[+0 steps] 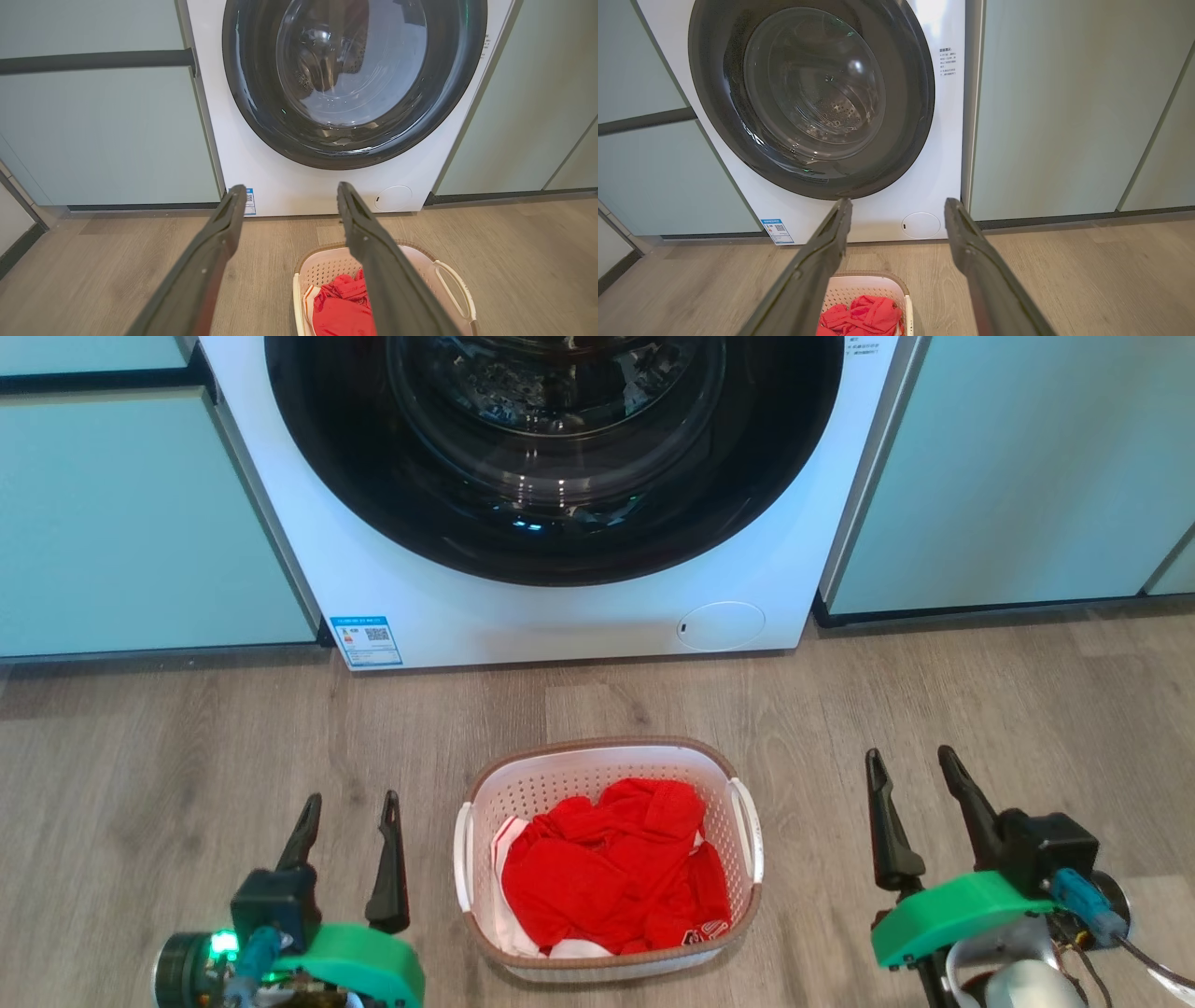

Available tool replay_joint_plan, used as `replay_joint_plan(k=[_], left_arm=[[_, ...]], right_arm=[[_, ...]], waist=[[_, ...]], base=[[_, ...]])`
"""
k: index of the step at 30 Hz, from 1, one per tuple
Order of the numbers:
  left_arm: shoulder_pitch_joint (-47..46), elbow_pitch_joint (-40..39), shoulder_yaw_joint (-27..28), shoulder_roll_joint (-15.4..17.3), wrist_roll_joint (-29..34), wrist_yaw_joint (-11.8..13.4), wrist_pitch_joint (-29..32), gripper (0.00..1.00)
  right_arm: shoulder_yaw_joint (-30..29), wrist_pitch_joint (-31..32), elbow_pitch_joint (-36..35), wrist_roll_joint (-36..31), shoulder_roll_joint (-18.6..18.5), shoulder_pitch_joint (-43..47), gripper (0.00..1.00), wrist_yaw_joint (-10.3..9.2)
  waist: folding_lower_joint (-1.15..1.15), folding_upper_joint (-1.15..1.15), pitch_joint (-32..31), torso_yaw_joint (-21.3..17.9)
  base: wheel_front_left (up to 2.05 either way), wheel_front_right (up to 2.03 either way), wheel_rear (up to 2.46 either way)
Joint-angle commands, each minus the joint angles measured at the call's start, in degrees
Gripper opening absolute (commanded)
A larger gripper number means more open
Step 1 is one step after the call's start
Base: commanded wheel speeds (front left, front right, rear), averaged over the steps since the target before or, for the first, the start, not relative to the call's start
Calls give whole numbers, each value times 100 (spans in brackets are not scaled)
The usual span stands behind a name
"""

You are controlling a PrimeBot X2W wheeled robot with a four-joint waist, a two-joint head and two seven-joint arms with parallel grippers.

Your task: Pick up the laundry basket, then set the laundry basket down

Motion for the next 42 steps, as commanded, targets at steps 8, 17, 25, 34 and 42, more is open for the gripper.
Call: replay_joint_plan(k=[8,17,25,34,42], left_arm=[[-128,-289,189,-45,677,6,-187,100],[-108,-299,242,-106,946,-49,-238,100],[-97,-289,312,-152,988,-111,-238,100],[-105,-271,354,-185,1014,-155,-238,100],[-118,-277,363,-210,1037,-189,-238,100]], right_arm=[[231,-203,-279,-607,-72,-114,100,40],[275,-253,-278,-799,-74,-114,100,41],[273,-253,-269,-786,-74,-122,100,41],[248,-253,-267,-780,-74,-126,100,41],[242,-253,-268,-776,-74,-132,100,41]], waist=[[0,0,-9,-4],[0,0,-11,-4],[0,0,-9,-17],[0,0,16,-18],[0,0,79,-11]], base=[[0,0,0],[0,0,0],[0,0,0],[0,0,0],[0,0,0]])
